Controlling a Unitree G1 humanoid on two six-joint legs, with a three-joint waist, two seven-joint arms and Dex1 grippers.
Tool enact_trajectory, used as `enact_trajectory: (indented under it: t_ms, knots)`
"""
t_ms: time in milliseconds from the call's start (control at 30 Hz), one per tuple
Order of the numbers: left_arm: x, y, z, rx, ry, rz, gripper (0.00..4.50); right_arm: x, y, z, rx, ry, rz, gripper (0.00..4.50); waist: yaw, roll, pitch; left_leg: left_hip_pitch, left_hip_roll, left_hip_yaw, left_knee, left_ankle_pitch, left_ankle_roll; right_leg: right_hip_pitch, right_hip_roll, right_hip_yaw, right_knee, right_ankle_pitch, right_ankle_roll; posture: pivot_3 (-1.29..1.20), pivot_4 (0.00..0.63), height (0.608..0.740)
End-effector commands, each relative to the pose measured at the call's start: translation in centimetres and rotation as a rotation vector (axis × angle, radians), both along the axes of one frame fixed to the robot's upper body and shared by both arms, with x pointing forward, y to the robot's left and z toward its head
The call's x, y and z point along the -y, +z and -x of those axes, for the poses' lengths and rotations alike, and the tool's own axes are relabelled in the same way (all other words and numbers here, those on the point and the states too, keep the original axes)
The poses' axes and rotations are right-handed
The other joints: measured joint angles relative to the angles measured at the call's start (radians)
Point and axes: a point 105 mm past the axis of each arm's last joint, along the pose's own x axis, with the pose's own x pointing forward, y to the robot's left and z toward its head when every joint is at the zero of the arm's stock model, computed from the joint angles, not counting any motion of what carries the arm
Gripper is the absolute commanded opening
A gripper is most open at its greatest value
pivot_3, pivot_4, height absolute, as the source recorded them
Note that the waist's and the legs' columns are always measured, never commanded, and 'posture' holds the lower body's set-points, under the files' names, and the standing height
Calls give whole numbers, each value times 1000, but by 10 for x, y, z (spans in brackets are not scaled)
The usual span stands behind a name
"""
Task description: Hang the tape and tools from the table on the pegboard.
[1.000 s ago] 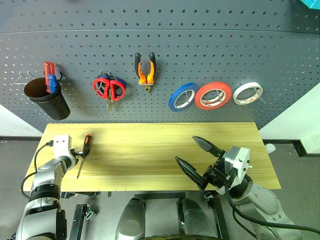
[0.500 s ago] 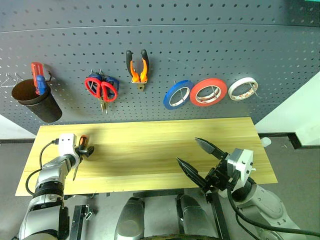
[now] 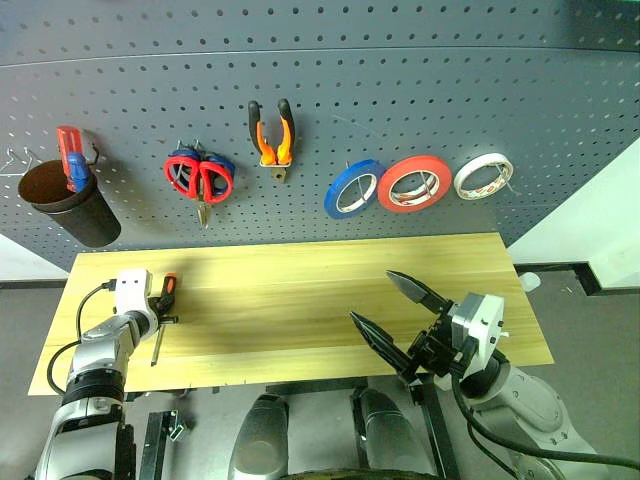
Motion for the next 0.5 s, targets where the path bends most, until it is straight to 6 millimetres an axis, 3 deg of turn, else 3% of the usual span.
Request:
enact_trajectory:
  t_ms: [33, 233, 333, 500]
  knots:
    - [1, -1, 9, -4, 1, 23, 775, -3, 9, 1, 40, 16, -28, 4500, 0, 0, 0, 0, 0, 0, 0, 0, 0, 0, 0, 0, 0, 0, 0, 264, 216, 727]
    - [22, -3, 25, 5, -35, 78, 775, -9, 20, 2, 64, 56, -94, 4500, 2, 0, 0, 0, 0, 0, -2, 0, 0, -1, -1, 0, 0, -1, 1, 273, 207, 727]
    - [45, -4, 39, 15, -99, 111, 775, -15, 25, 8, 71, 106, -115, 4500, 1, 0, 0, 0, 0, 0, -3, 0, 0, -1, -1, 0, -1, -1, 2, 277, 200, 727]
    - [87, 11, 51, 82, -225, 162, 775, -21, 30, 8, 95, 144, -116, 4500, 5, -1, -1, 0, -1, 0, -5, 0, 0, -1, -2, 0, -1, -2, 3, 284, 186, 727]
